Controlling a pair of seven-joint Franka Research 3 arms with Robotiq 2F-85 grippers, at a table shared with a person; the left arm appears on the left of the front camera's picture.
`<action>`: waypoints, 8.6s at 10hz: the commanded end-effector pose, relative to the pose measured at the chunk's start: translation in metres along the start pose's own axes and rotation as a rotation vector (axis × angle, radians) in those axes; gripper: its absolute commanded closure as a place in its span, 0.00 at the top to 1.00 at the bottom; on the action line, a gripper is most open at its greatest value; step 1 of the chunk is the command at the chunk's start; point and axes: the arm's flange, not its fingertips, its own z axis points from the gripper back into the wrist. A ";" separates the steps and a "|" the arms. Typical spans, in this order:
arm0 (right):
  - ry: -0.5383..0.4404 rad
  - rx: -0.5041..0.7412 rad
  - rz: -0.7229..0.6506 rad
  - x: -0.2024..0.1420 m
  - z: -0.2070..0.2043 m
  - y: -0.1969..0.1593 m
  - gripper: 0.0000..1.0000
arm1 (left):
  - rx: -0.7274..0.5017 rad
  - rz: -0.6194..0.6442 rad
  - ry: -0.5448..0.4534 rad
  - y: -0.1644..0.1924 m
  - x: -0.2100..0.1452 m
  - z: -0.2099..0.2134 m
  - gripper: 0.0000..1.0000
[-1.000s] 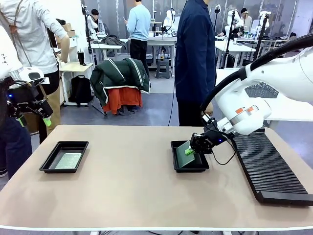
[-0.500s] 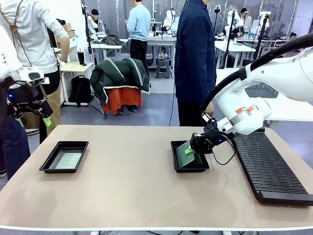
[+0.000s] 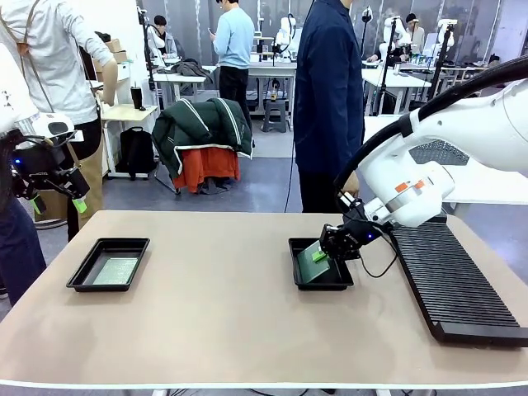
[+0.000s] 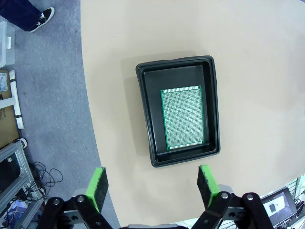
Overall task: Inspect and transfer BCBs to ESD trays.
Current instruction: Pick up the Blank PCB from the PCB Rack and place it in the right ESD tray, then pick up the ESD tray and place it on the left side of the table.
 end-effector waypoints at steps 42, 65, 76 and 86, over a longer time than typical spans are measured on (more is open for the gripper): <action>0.027 -0.208 -0.085 -0.031 0.214 0.032 0.89 | -0.004 -0.004 0.055 -0.124 0.010 0.010 1.00; 0.042 -0.020 -0.051 -0.062 0.315 -0.079 0.89 | 0.002 0.019 -0.030 -0.505 0.070 -0.200 1.00; 0.042 -0.020 -0.051 -0.062 0.315 -0.079 0.89 | 0.086 0.029 -0.020 -0.510 0.075 -0.201 0.63; 0.042 -0.020 -0.051 -0.062 0.315 -0.079 0.89 | 0.090 0.027 -0.023 -0.512 0.075 -0.208 0.18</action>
